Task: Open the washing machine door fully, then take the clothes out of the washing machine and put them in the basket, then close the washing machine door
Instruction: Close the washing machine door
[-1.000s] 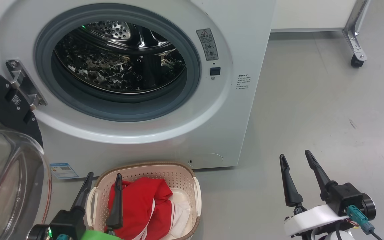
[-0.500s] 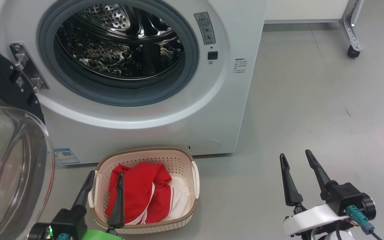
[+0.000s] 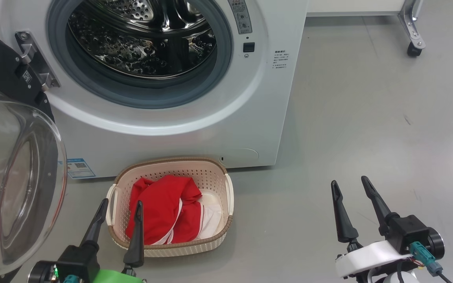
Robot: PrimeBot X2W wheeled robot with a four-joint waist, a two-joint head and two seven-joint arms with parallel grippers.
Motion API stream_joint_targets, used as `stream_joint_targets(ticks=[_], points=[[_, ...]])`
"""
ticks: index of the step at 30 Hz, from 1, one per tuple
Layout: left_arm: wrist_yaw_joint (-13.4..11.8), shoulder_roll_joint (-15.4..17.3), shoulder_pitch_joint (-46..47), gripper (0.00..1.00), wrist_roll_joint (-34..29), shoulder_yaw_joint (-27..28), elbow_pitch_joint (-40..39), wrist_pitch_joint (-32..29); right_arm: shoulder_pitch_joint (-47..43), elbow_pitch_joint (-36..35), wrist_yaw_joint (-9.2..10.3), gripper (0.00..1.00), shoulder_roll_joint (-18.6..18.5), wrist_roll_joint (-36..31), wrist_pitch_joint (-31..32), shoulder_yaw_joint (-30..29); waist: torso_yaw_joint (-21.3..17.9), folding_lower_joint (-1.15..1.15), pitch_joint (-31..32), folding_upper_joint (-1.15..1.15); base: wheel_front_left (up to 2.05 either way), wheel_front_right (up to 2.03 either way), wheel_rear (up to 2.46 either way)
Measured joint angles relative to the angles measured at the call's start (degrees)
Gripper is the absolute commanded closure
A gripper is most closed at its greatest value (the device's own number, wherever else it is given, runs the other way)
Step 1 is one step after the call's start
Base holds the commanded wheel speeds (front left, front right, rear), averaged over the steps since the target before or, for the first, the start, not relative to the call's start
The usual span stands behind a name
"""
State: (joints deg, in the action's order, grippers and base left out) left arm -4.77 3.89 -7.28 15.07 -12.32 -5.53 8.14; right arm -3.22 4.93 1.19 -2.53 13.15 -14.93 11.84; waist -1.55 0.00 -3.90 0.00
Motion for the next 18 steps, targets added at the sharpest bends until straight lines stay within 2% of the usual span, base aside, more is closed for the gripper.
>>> stream_joint_targets(ticks=[18], points=[[-0.29, 0.00, -0.09, 0.00, -0.07, 0.37, -0.22, -0.09, 0.01, 0.07, 0.05, 0.00, 0.00, -0.01, 0.00, -0.24, 0.08, 0.00, 0.33, 0.00, -0.11, 0.11, 0.00]])
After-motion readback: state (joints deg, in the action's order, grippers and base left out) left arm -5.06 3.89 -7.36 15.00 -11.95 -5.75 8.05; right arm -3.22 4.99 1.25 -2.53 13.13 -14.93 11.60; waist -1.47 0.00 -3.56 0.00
